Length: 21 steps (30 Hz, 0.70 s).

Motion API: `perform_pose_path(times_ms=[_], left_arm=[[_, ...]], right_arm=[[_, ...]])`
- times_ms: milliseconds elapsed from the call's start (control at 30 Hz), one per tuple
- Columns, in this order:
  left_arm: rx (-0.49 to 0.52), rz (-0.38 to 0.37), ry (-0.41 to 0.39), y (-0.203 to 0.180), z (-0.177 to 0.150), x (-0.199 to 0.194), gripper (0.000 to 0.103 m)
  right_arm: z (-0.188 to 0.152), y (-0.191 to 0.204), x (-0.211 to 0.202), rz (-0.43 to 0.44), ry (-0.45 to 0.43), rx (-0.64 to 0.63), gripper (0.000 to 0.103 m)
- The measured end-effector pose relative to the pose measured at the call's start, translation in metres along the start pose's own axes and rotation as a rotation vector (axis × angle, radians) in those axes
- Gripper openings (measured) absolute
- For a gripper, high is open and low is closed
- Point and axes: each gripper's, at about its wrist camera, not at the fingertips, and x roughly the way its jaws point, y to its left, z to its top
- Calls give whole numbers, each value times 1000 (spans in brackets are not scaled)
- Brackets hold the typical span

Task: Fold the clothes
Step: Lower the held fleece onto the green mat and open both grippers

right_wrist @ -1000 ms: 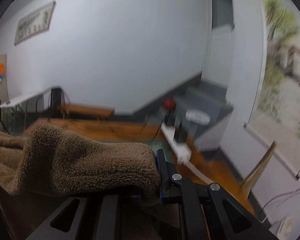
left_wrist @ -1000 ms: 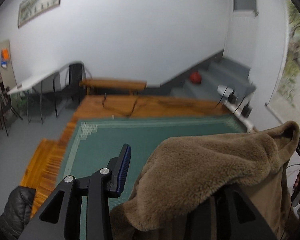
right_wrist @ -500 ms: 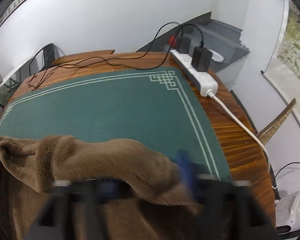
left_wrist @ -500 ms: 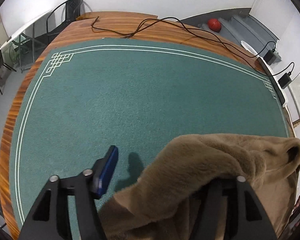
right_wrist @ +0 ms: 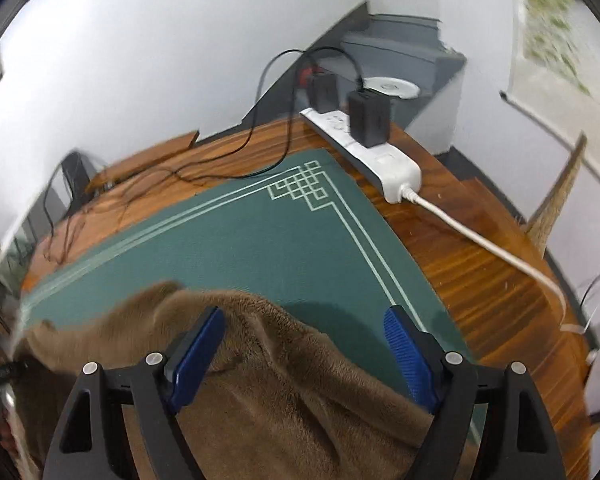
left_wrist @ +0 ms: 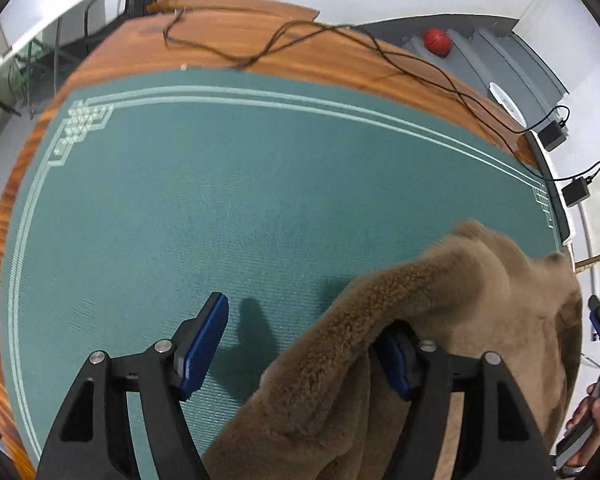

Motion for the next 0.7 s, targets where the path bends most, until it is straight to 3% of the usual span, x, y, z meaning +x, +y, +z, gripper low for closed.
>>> perform_pose_path(times_ms=[233,433,567,700], left_arm=[[28,20,-18,-4,-4,4,79],[91,65,2,-12,2,22,79],[82,61,10,-3,-5,17,79],[72,51,-16,11,-19,-6,79]], right_arm=[[-25,41,1,83,6,-161,84],[-38,74,33,157,124,-249,84],[-49,77,60,82,198,-275,85],[-54,80,46,76,176,-313,85]])
